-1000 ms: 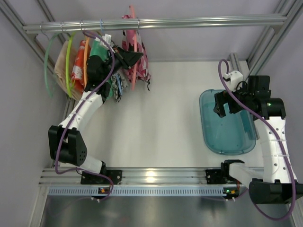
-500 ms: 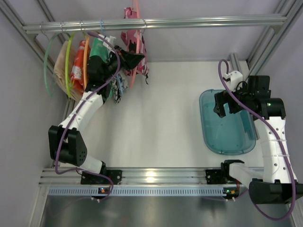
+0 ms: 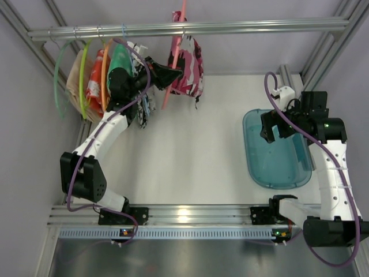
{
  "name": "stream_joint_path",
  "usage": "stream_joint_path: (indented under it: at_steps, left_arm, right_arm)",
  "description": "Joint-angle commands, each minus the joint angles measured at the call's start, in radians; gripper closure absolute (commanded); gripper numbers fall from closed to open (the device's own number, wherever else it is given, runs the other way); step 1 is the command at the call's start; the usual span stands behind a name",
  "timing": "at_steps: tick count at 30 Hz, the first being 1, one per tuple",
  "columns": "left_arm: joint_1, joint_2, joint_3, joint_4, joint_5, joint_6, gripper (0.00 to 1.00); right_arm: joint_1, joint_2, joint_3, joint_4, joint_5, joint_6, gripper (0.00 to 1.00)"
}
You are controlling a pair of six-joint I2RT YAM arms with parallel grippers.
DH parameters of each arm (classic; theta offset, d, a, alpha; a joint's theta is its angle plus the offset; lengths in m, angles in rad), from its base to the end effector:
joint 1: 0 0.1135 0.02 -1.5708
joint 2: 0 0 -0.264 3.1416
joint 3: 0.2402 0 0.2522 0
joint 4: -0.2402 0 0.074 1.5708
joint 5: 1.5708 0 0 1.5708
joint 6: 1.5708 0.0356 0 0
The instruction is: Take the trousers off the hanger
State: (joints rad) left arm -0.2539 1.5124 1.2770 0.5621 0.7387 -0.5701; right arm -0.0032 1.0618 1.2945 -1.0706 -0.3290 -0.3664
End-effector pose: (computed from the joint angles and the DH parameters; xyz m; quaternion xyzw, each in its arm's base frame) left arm 0.3345 -0.1116 0.4105 0.2042 0.5828 -0.4962 0.6102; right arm 0.1880 0.0109 0.3789 -0.2240 0.8953 0.0853 0.3755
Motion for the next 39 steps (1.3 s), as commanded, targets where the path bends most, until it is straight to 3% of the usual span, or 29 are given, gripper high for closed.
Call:
stream_joint_path:
  at_steps: [1,9,13,20,22,26,27,30,34,39]
  left_arm:
    - [-0.019,-0.107,0.099,0.338,0.056,-0.051,1.00]
    - [-0.103,-0.242,0.025,0.136,-0.002,-0.200,1.00]
    - [-0.126,-0.274,-0.008,0.064,-0.068,-0.433,1.00]
    - [-0.226,-0.316,0.005,-0.106,-0.261,-0.519,1.00]
    - [-0.258,-0.317,0.019,-0.149,-0.326,-0.525,1.00]
    - [-0.379,-0.294,0.094,-0.363,-0.494,-0.528,1.00]
    - [-0.401,-0.288,0.111,-0.392,-0.533,-0.533,1.00]
    - [-0.447,-0.265,0.122,-0.422,-0.650,-0.597,1.00]
    - [-0.472,-0.232,0.147,-0.461,-0.728,-0.613,1.00]
    - [-0.482,-0.224,0.154,-0.459,-0.824,-0.665,1.00]
  right_arm:
    - [-0.014,-0.010,0.028,0.027,-0.008,-0.006,0.01]
    - [-0.014,-0.083,0.032,0.133,-0.105,0.020,0.01]
    - [-0.014,-0.158,0.006,0.262,-0.171,0.020,0.01]
    - [-0.011,-0.214,-0.032,0.417,-0.235,-0.034,0.01]
    - [-0.009,-0.214,-0.032,0.446,-0.263,-0.003,0.01]
    - [-0.003,-0.263,-0.130,0.668,-0.300,0.166,0.01]
    - [0.020,-0.270,-0.147,0.755,-0.306,0.188,0.01]
    - [0.101,-0.261,-0.170,0.808,-0.283,0.212,0.01]
    - [0.361,-0.243,-0.199,0.849,-0.145,0.141,0.01]
    - [0.564,-0.267,-0.319,0.997,-0.004,0.187,0.01]
